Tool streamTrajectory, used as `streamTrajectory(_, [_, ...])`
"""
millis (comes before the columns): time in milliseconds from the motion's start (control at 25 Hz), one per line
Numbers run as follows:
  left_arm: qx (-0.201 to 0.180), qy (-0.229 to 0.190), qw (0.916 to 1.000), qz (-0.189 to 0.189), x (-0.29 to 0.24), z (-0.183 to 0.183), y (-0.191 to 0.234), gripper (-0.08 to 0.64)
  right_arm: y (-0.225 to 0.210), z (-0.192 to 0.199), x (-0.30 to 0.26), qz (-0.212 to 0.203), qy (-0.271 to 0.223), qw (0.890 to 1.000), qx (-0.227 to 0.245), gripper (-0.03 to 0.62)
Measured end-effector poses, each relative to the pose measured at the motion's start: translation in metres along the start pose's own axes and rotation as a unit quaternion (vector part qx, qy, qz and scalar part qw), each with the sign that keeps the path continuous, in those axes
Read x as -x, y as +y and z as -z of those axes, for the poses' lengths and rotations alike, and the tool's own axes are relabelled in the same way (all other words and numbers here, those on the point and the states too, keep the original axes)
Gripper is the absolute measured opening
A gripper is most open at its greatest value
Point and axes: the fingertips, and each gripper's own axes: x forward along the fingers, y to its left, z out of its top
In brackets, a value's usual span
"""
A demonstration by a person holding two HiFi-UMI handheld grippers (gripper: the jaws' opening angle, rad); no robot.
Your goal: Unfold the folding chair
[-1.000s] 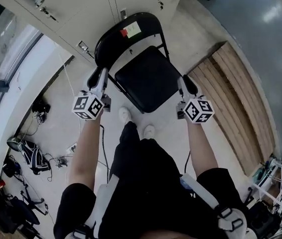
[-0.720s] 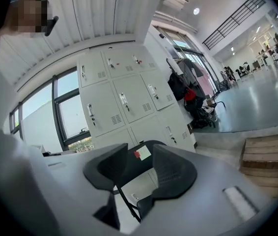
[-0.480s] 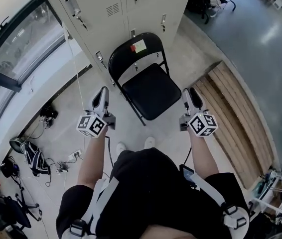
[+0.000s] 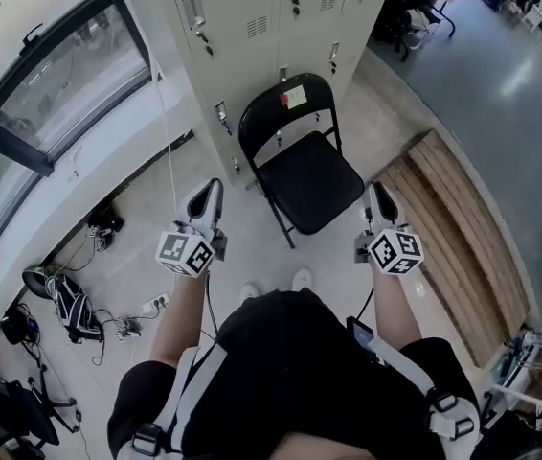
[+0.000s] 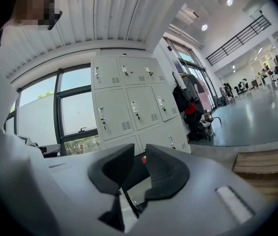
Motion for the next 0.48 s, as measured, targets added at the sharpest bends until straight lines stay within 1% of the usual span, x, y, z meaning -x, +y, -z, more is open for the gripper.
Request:
streamTrajectory(120, [0.009,0.006,0.9998,0.017,0.017,-0.005,0.006,0.000,0.017,-0.002,0.013,0.020,-0.011,1.000,0.005,0.057])
streamTrajectory(240, [0.005,0.008,0.9993,0.036,0.030,-0.012,0.012,0.000,0.036,-0.007,0.029,0.035,-0.027,0.999,0.012,0.049])
streamTrajectory(360, [0.005,-0.001,0.9989,0.046,0.033,-0.021,0.015,0.000,0.049,-0.008,0.047,0.050,-0.040,0.998,0.025,0.049])
streamTrajectory(480, [-0.002,-0.013,0.9980,0.061,0.033,-0.032,0.009,0.000,0.058,-0.007,0.065,0.061,-0.045,0.997,0.025,0.041])
